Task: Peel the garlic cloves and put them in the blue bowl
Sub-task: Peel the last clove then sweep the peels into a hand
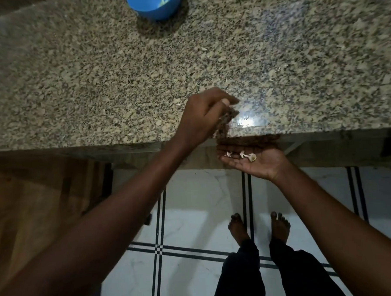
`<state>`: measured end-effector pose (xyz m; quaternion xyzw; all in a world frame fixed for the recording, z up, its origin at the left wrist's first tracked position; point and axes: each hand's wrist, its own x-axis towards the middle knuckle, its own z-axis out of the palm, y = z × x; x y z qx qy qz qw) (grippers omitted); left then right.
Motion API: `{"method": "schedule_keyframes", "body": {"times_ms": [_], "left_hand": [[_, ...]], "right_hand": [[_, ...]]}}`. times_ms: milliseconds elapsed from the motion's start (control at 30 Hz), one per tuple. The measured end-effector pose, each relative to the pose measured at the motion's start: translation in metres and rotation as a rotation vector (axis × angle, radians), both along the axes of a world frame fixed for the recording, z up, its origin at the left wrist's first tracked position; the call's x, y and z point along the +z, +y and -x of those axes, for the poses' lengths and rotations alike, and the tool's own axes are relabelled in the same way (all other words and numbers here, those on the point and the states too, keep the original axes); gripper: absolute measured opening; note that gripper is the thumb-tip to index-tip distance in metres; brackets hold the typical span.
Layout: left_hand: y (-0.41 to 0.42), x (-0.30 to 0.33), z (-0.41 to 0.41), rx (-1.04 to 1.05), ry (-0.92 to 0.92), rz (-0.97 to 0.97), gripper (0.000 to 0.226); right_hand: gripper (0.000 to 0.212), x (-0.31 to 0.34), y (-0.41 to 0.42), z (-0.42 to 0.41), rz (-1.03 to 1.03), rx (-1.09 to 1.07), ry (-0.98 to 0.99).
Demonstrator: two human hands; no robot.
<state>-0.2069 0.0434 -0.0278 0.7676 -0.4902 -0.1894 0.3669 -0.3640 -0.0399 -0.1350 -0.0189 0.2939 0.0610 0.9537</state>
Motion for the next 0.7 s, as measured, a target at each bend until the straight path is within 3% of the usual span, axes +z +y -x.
{"method": "schedule_keyframes", "body": {"times_ms": [67,267,433,567,700], "left_hand": [[-0.021,0.0,-0.002,-0.015,-0.05,-0.035,0.035],[-0.102,-0.022,0.037,-0.315,-0.291,-0.124,0.051],[-0.064,-0.028,0.051,-0.478,-0.287,-0.103,0.047],[-0.004,-0.023,0.036,-0.458,-0.283,-0.132,0.042],[-0.003,-0.003,0.025,-0.282,-0.213,-0.132,0.036]], "right_hand": [[0.059,0.003,0.001,0.0,-0.005,-0.007,0.016],[0.047,0.003,0.002,0.003,0.064,-0.031,0.014],[0.041,0.013,0.007,0.007,0.026,-0.116,0.026],[0.039,0.025,0.009,0.014,0.028,-0.087,0.02],[0.044,0.034,0.008,0.015,-0.002,-0.073,-0.014]]}}
